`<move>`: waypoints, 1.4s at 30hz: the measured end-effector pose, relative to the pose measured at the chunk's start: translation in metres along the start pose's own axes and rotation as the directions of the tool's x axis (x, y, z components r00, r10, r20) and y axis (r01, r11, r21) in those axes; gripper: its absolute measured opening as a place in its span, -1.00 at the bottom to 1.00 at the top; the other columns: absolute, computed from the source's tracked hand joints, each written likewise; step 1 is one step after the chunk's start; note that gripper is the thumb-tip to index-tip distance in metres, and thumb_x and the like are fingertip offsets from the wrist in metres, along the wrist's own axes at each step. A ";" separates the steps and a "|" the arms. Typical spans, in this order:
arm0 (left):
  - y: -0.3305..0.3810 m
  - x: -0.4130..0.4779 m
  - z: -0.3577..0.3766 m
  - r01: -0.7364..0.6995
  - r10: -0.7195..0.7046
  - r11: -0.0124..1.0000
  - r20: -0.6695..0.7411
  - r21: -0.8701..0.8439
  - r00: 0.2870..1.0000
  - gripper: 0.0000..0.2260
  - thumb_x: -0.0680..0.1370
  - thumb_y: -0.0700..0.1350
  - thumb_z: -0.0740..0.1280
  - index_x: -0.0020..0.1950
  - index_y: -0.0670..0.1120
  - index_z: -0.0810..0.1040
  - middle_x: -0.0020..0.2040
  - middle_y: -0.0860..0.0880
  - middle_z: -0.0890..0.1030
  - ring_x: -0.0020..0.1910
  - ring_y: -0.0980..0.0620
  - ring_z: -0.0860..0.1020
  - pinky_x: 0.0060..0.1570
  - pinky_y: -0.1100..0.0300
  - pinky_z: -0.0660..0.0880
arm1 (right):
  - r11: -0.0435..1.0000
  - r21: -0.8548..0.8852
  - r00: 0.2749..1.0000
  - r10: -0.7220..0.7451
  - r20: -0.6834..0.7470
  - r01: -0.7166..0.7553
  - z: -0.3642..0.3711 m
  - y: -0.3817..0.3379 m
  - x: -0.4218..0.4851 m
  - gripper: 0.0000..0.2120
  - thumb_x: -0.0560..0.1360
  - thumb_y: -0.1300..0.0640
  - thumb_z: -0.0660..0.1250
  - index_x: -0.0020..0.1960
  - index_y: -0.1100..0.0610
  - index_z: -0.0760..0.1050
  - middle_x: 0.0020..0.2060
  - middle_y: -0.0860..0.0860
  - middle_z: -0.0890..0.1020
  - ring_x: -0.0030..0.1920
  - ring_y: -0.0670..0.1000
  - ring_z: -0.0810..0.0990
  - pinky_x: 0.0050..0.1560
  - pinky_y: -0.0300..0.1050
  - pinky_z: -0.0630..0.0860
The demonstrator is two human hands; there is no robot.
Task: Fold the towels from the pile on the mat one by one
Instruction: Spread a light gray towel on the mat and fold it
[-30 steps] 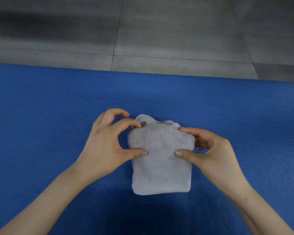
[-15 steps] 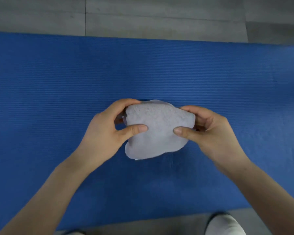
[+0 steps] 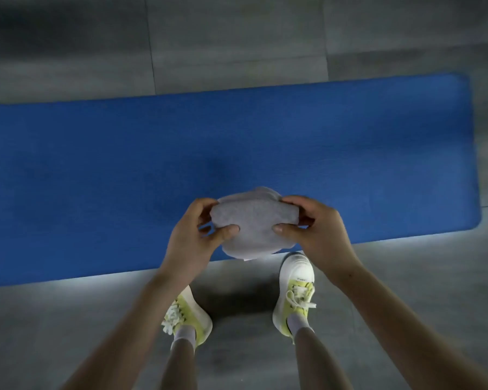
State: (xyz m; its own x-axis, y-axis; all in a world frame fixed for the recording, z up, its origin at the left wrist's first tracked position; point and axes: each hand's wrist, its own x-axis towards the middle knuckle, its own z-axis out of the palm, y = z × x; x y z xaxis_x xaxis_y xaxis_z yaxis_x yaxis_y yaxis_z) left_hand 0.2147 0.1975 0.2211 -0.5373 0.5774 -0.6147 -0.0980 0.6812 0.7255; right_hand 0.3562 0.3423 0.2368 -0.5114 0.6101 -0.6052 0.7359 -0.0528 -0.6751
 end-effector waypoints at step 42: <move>0.623 -0.213 0.294 -0.388 0.415 0.909 0.239 -0.152 0.878 -0.76 0.40 -0.20 0.49 -0.02 0.04 0.56 -0.43 0.15 0.57 -0.19 0.07 0.57 -0.06 0.25 0.46 | 0.987 0.132 0.890 -0.023 -0.455 0.093 -0.653 -0.099 -0.275 -0.73 0.41 0.26 0.37 0.07 0.04 0.56 -0.10 0.13 0.66 -0.03 0.10 0.62 0.10 0.11 0.54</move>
State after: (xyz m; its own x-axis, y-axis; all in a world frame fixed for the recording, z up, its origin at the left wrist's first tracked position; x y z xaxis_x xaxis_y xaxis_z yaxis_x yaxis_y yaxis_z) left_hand 0.5144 0.6311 0.7135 -0.3125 0.8971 -0.3122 -0.0081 0.3262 0.9453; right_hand 0.7144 0.6960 0.7458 -0.2703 0.9040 -0.3314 0.6199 -0.0999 -0.7783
